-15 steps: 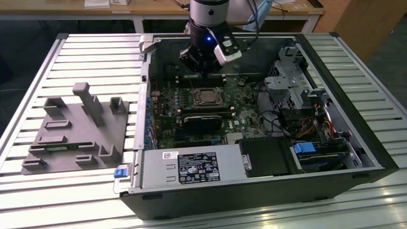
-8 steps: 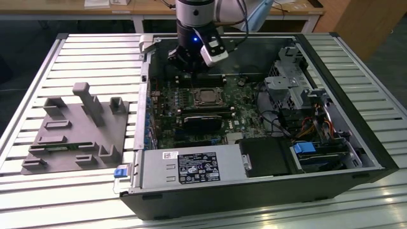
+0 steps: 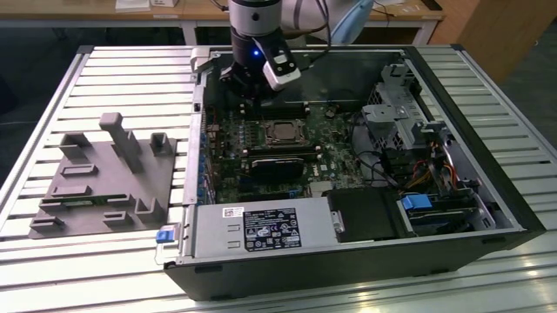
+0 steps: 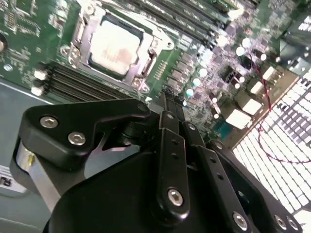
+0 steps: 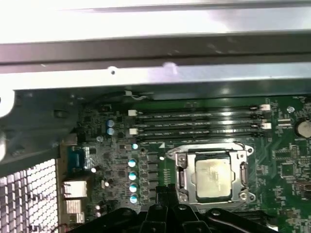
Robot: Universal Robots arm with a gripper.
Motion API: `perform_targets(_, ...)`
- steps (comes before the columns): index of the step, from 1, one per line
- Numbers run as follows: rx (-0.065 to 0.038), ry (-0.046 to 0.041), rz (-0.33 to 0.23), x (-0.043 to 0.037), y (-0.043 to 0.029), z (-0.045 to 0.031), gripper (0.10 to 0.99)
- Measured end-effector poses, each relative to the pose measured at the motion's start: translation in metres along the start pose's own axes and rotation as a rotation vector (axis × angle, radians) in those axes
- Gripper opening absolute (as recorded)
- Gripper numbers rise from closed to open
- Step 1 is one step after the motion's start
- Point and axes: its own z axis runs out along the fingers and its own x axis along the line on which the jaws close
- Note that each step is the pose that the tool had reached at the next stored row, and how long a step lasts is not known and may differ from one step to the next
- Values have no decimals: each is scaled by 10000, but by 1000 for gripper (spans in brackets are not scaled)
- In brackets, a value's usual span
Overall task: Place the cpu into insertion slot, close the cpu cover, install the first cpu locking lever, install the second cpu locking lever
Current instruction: 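Install the first cpu locking lever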
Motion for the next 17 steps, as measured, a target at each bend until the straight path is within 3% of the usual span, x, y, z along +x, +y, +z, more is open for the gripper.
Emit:
perform_targets(6,-1,-1,-6,113,71,16,106)
perform_targets(17,0,0,-10,130,246,39,106)
